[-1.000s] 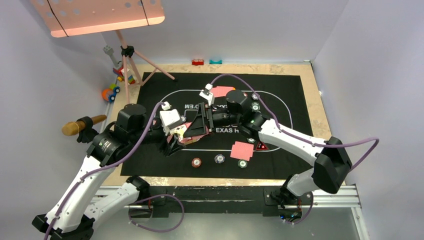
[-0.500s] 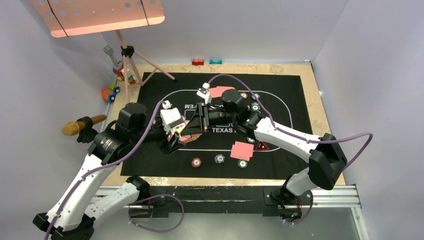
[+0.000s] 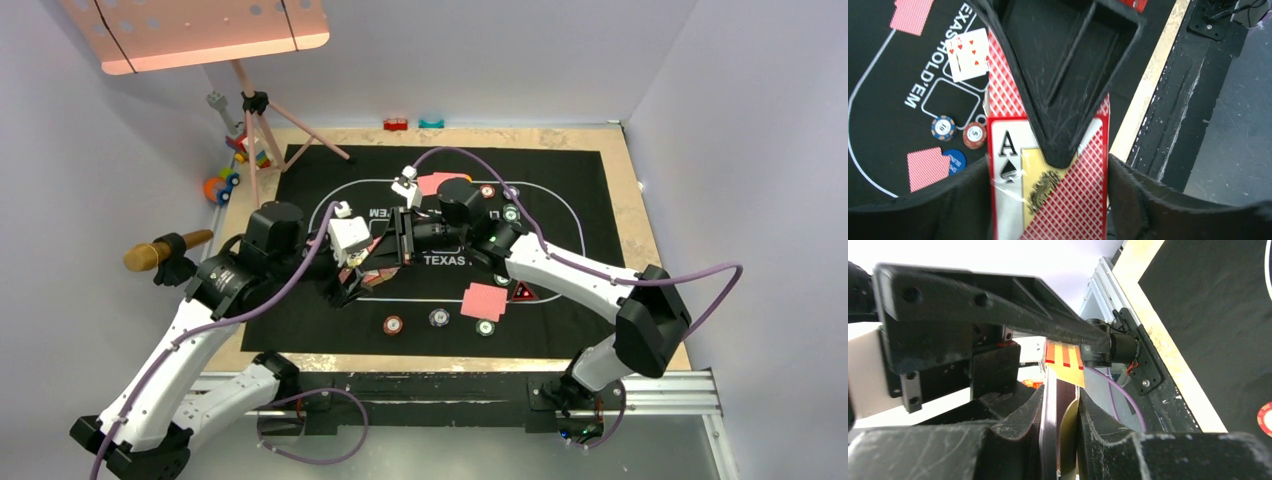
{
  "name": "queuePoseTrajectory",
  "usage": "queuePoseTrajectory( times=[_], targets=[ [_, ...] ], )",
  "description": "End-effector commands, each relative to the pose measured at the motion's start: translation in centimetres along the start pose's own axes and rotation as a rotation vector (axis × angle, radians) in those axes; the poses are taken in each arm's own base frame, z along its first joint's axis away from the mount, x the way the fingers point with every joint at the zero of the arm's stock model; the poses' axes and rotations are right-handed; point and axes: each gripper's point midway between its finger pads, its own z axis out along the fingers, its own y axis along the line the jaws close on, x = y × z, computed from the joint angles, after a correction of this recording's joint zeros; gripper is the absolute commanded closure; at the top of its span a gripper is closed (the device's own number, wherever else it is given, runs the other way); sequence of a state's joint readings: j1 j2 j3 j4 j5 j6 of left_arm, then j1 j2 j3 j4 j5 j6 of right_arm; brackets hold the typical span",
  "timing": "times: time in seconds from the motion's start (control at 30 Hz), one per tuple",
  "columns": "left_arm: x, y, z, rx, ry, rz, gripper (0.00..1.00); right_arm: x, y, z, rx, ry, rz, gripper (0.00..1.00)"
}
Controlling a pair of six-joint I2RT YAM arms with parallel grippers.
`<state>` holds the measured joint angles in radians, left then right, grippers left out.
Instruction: Distribute texas hold em gaming equipment
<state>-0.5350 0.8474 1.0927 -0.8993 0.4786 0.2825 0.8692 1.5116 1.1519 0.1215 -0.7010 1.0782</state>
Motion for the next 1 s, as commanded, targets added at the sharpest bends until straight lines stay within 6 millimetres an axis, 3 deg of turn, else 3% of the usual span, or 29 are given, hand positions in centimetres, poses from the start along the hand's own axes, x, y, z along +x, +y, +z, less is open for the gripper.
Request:
queuePoseTrajectory(
  times=[0.0, 0.1, 0.2, 0.53, 0.67, 0.73, 0.97],
  targets=[
    [-3.4, 0.6, 0.0, -0.002, -0.116, 0.081, 0.15, 0.5, 2.0, 0.1, -0.05, 0.018, -0.083, 0.8],
    [-3.8, 0.4, 0.0, 0.015, -0.123, 0.083, 0.09, 0.8, 1.9, 0.4, -0.058, 0.033, -0.085, 0.8],
    [-3.7, -0.2, 0.0, 0.046, -0.123, 0.09, 0.08, 1.1, 1.8, 0.5, -0.065, 0.043, -0.078, 0.8],
    [-0.2, -2.6, -0.1, 0.153, -0.047, 0.121, 0.35, 1.2, 2.1, 0.3, -0.069, 0.054, -0.075, 0.79],
    [0.4, -2.5, -0.2, 0.137, -0.029, 0.125, 0.59, 1.1, 2.3, 0.3, -0.074, 0.053, -0.068, 0.73],
    [0.5, -2.4, -0.3, 0.134, -0.023, 0.122, 0.68, 1.0, 2.4, 0.2, -0.076, 0.052, -0.062, 0.69],
    [0.8, -2.0, -0.3, 0.102, -0.005, 0.089, 0.76, 0.4, 1.9, -1.5, -0.064, 0.024, -0.043, 0.44]
  ],
)
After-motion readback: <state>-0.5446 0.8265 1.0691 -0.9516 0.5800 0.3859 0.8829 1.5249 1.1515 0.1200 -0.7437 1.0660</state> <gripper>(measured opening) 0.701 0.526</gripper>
